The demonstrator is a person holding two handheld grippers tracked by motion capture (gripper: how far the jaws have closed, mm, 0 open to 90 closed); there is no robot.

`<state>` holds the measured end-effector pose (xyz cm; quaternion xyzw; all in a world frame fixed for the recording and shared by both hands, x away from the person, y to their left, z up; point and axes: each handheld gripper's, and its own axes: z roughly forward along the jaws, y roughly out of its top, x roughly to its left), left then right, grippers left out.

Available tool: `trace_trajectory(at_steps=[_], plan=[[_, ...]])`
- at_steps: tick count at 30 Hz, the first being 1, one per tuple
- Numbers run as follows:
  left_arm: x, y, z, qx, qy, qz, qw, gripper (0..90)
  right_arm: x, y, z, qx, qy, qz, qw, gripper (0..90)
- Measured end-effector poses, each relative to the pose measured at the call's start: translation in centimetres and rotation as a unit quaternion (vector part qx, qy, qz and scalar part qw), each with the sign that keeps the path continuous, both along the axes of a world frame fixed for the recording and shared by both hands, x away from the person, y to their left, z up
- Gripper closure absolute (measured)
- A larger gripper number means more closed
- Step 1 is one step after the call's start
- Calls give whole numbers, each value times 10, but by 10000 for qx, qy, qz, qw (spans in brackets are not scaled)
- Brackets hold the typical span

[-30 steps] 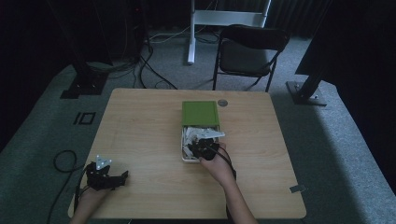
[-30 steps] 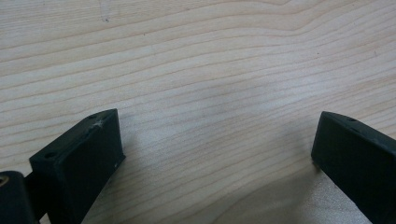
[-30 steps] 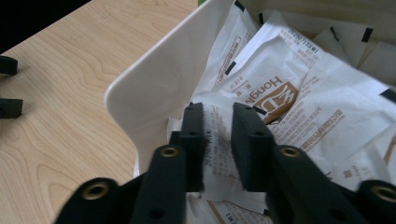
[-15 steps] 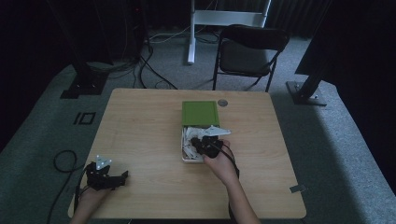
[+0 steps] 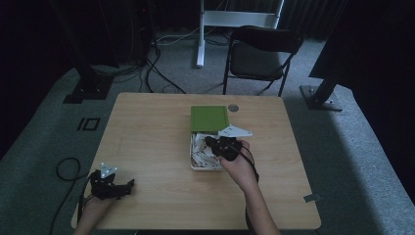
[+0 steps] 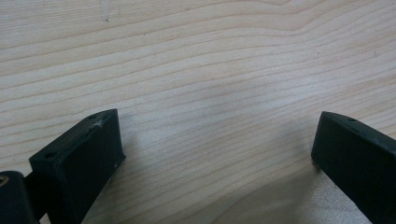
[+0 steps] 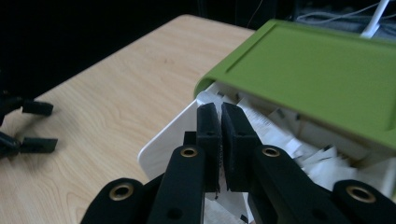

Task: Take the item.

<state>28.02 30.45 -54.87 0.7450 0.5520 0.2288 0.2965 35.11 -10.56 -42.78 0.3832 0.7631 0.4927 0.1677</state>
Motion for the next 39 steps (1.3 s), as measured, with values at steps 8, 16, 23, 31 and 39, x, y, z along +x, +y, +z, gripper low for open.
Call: trace_trajectory(at_steps=[8,16,23,31,39], plan=[[0,0,0,2,-1,-1,10000,28,3,-27,18,125,-138,-227,9996,868],[0,0,0,5,2,-3,10000,27,4,-58,25,71,-160,-522,9985,868],[0,0,0,5,4,-4,10000,27,9,-92,22,151,-176,-1036,9944,866],[0,0,0,1,9,-3,10000,27,19,-121,0,-16,-56,-1484,9889,866],[0,0,0,1,9,-2,10000,28,37,-137,-34,-288,179,-1866,9819,867]])
